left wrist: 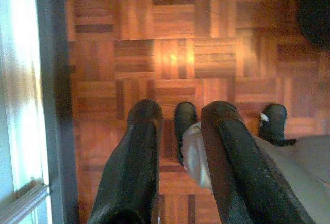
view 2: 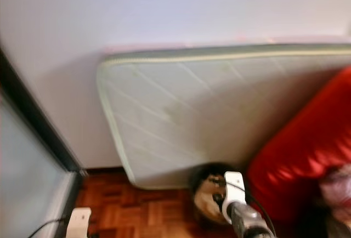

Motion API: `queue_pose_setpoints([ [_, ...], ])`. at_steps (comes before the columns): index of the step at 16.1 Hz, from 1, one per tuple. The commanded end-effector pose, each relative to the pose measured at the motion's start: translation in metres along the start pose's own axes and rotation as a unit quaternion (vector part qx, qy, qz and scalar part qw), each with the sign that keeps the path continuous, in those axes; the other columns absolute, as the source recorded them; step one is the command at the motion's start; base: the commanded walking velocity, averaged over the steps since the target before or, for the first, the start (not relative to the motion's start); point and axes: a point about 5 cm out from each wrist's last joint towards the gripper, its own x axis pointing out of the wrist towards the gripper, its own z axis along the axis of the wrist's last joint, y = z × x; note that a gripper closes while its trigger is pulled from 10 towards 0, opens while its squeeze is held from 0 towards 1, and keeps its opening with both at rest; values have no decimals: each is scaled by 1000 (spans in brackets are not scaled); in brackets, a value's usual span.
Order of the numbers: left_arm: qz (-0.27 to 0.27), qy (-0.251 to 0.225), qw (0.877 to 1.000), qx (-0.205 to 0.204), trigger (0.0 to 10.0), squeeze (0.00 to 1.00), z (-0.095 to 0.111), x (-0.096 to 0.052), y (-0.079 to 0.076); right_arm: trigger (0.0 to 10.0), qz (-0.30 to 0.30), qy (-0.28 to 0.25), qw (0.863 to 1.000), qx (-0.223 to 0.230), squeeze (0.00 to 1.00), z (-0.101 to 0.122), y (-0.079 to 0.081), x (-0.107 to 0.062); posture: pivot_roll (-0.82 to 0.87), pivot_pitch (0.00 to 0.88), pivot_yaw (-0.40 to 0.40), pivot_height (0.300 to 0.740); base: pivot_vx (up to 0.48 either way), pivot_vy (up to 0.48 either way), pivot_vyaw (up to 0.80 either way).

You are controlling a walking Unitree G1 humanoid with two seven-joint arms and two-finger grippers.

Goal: Clean up the room

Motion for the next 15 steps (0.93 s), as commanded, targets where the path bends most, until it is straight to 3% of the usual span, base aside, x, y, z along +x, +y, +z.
queue_pose_setpoints([
  [1,1,3,1000,4,10000,0,-2,0,2,10000,4,-4,1000,1,0,3,4,1,115,0,-35,740,0,0,-775],
  [9,2,0,1000,10,10000,0,-1,0,3,10000,1,-5,1000,5,0,5,5,1,109,0,-24,740,0,0,-775],
  [11,1,7,1000,12,10000,0,-14,-3,3,10000,1,-5,1000,5,0,5,5,1,109,0,-24,740,0,-480,-775],
  [15,1,10,1000,4,10000,0,-17,-3,3,10000,0,-5,1000,3,0,5,4,1,110,0,-27,740,0,0,-775],
])
